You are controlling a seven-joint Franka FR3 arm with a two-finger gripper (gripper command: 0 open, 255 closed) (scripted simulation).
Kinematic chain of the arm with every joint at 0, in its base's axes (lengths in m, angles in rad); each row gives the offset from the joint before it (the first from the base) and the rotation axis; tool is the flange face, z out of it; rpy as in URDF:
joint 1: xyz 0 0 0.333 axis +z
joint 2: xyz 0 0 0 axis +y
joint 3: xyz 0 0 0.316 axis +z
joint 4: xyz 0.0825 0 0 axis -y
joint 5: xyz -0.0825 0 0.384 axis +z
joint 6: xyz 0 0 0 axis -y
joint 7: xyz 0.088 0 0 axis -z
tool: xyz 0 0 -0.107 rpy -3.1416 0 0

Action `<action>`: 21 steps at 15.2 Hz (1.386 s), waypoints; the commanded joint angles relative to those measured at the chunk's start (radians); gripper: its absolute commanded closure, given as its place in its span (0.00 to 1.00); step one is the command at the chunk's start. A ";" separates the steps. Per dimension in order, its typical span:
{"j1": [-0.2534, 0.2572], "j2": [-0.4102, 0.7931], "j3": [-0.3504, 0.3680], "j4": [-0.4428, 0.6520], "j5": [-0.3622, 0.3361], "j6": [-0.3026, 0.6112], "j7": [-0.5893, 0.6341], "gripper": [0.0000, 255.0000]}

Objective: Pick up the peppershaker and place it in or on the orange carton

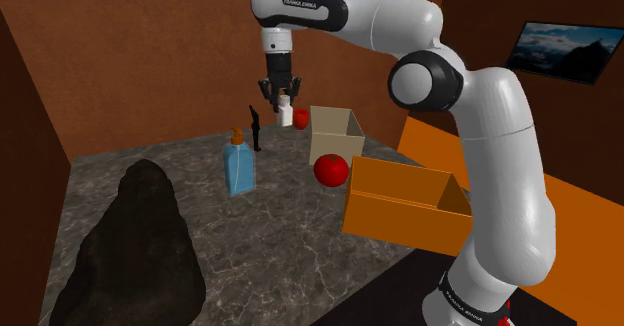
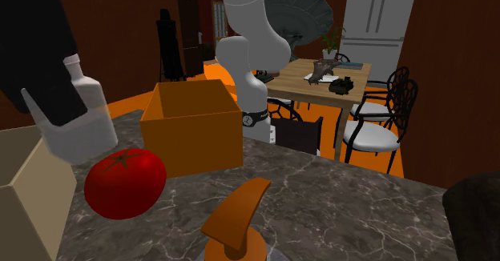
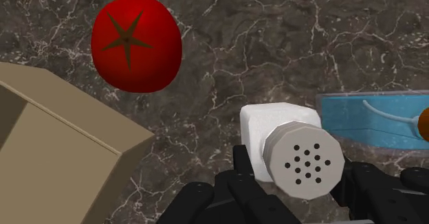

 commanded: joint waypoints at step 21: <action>-0.100 -0.929 -0.087 -1.159 -0.055 0.228 -0.179 1.00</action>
